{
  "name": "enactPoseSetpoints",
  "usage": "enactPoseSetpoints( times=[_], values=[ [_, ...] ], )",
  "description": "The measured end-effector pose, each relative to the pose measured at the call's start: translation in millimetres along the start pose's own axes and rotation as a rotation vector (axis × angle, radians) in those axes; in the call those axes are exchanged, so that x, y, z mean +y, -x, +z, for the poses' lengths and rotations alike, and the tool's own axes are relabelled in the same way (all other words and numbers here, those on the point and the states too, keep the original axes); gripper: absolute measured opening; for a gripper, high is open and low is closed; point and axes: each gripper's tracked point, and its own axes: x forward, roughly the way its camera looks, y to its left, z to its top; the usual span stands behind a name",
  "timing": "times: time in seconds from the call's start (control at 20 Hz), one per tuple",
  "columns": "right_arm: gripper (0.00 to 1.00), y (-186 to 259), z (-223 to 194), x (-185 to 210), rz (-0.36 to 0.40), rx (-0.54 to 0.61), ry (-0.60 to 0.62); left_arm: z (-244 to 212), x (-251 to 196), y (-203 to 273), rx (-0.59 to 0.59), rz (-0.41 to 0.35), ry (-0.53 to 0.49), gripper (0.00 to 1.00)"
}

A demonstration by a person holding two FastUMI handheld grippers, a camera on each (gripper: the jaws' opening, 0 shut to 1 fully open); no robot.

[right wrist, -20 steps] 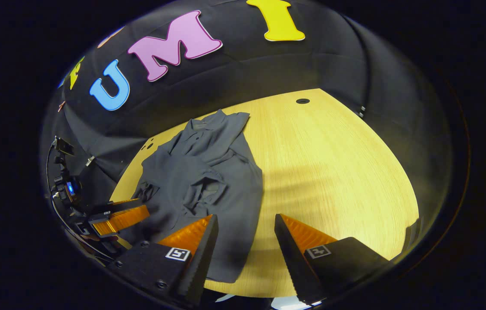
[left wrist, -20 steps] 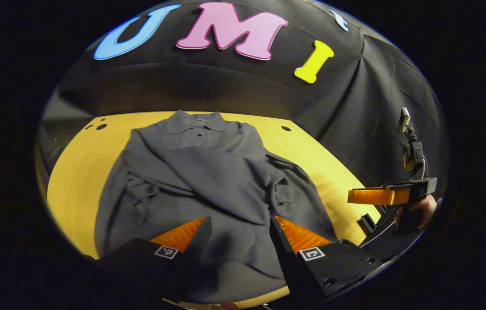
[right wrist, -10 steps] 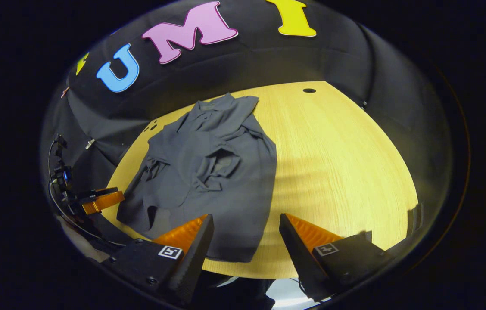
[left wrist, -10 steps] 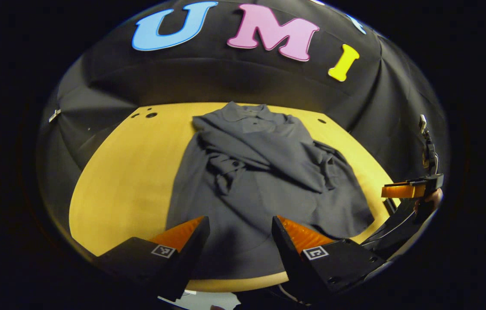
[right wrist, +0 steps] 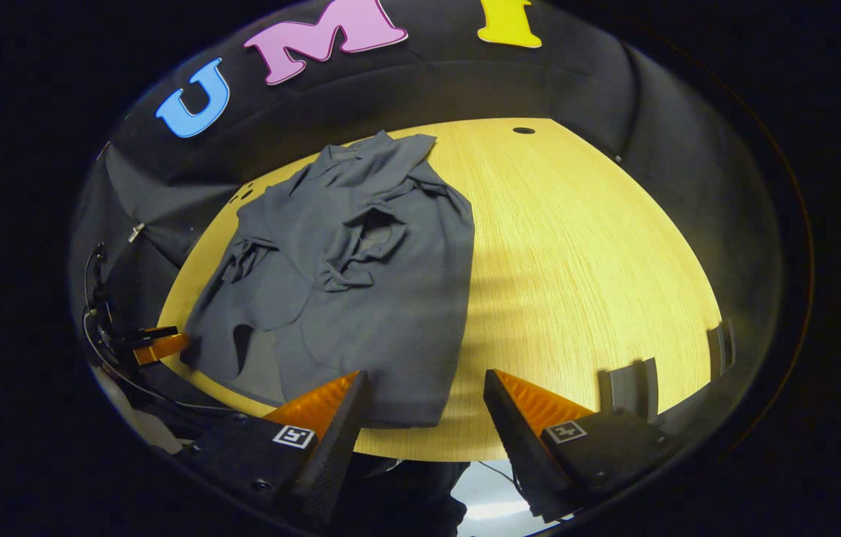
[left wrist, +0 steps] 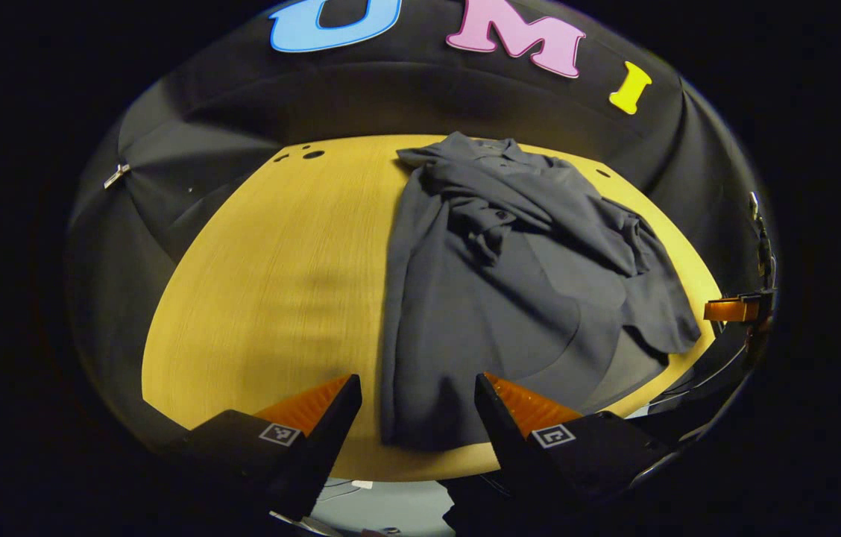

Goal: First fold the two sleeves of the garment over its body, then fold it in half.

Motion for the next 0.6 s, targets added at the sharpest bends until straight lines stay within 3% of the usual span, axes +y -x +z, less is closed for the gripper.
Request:
enactPoseSetpoints(
  times=[0.15, 0.4, 0.6],
  values=[
    [0.95, -9.4, -9.5, 0.6, -0.018, 0.027, 0.012, -11.2, 1.6, -13.5, 0.049, 0.0, 0.005, 0.96],
    [0.95, -32.5, -13.3, 4.9, -0.061, 0.07, 0.051, -4.3, -6.1, -23.5, 0.057, 0.004, -0.079, 0.98],
    [0.95, -40.0, -12.3, 8.2, -0.102, 0.09, 0.195, -1.5, -7.8, -26.0, 0.072, 0.027, -0.049, 0.99]
  ],
)
